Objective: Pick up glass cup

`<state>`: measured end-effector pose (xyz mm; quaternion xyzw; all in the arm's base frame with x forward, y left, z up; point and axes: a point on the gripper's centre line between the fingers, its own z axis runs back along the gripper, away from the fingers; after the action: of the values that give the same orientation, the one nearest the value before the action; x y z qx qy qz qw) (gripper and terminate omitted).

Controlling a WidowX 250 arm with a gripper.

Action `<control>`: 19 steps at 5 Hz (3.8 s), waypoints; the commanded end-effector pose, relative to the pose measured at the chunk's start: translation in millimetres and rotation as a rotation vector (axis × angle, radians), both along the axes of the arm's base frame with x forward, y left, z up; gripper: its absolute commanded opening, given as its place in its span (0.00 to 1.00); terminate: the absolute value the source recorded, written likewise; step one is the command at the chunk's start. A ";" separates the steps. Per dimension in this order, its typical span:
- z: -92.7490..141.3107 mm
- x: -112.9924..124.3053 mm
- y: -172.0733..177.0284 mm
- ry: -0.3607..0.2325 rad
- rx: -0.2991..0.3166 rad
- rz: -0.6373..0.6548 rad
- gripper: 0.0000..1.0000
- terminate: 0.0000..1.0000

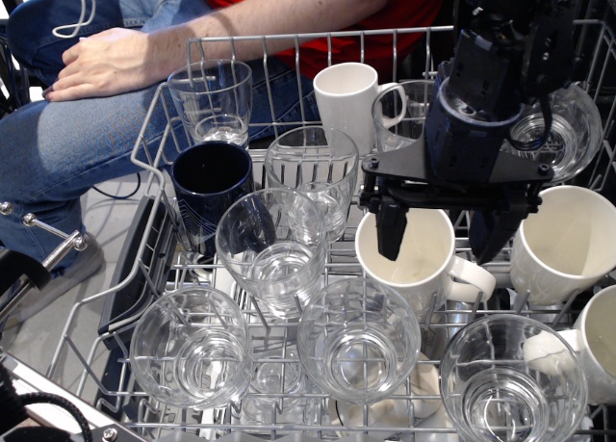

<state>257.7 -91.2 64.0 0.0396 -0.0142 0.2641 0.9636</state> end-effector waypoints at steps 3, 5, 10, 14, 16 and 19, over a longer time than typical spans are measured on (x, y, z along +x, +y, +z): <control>-30.6 3.2 8.0 -0.053 -0.021 0.049 1.00 0.00; -58.9 17.3 13.6 -0.141 -0.093 0.072 1.00 0.00; -113.8 15.1 11.1 -0.127 -0.119 0.159 1.00 0.00; -138.8 16.7 5.7 -0.144 -0.120 0.213 0.00 0.00; -123.3 19.1 3.7 -0.125 -0.103 0.202 0.00 0.00; -33.2 19.6 -1.3 -0.005 -0.078 0.190 0.00 0.00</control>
<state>260.8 -88.9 17.4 0.0294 0.0334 0.3572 0.9330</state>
